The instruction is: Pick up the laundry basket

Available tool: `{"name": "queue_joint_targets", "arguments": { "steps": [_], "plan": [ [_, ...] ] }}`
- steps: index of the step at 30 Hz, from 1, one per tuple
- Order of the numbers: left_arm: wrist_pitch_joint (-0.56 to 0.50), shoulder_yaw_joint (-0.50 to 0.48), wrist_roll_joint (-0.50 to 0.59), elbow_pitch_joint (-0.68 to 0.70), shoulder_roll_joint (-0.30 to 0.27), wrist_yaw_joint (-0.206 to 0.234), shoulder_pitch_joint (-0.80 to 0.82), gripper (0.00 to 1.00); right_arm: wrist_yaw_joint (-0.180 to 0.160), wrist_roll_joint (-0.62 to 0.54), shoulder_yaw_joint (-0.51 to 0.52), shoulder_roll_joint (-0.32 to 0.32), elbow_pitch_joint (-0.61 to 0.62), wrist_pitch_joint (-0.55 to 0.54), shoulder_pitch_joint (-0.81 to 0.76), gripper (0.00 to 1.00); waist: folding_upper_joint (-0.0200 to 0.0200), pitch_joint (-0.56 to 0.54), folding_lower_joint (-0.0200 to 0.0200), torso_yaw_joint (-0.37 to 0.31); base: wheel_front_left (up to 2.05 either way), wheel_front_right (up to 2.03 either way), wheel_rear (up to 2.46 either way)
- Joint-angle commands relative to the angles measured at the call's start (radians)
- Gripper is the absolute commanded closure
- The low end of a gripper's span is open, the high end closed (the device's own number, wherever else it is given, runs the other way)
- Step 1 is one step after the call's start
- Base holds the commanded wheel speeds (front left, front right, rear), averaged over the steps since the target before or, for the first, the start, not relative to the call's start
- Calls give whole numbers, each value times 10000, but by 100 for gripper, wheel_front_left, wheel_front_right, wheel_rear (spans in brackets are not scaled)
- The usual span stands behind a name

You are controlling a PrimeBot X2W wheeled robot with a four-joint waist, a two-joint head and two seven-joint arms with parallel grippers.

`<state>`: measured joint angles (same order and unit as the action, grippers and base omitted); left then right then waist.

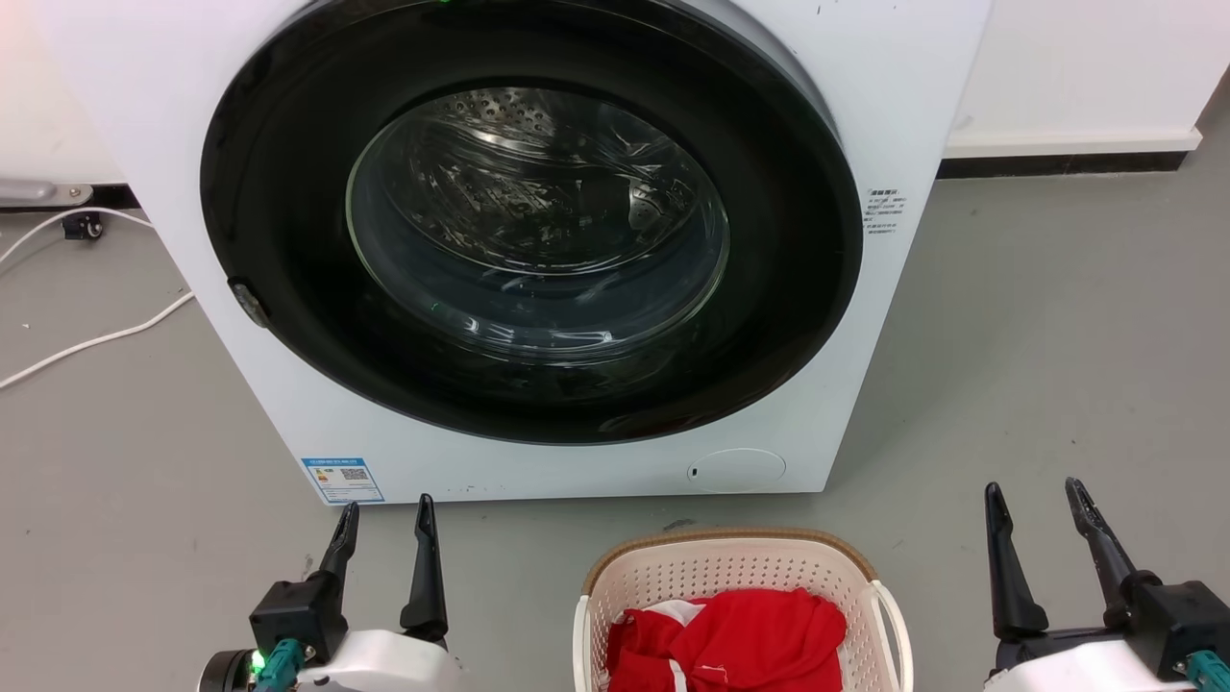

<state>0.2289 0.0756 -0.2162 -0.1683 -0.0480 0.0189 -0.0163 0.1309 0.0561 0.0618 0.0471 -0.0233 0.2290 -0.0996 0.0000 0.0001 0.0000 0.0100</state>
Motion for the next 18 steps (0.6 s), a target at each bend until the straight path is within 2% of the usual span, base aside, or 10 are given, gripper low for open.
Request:
{"name": "queue_joint_targets", "arguments": {
  "steps": [1, 18],
  "plan": [
    [88, 13, 228, 18, -32, 65, -76, 0, -3, -224, 32, 49, 111, 90, -101, 0, 0, -5, 0, 5, 0, 0, 0],
    [385, 80, 1294, 33, -36, 193, -214, 0, -3, -1099, 48, 53, 249, 368, -264, 0, 0, -31, 0, 28, 0, 0, 0]
  ]
}}
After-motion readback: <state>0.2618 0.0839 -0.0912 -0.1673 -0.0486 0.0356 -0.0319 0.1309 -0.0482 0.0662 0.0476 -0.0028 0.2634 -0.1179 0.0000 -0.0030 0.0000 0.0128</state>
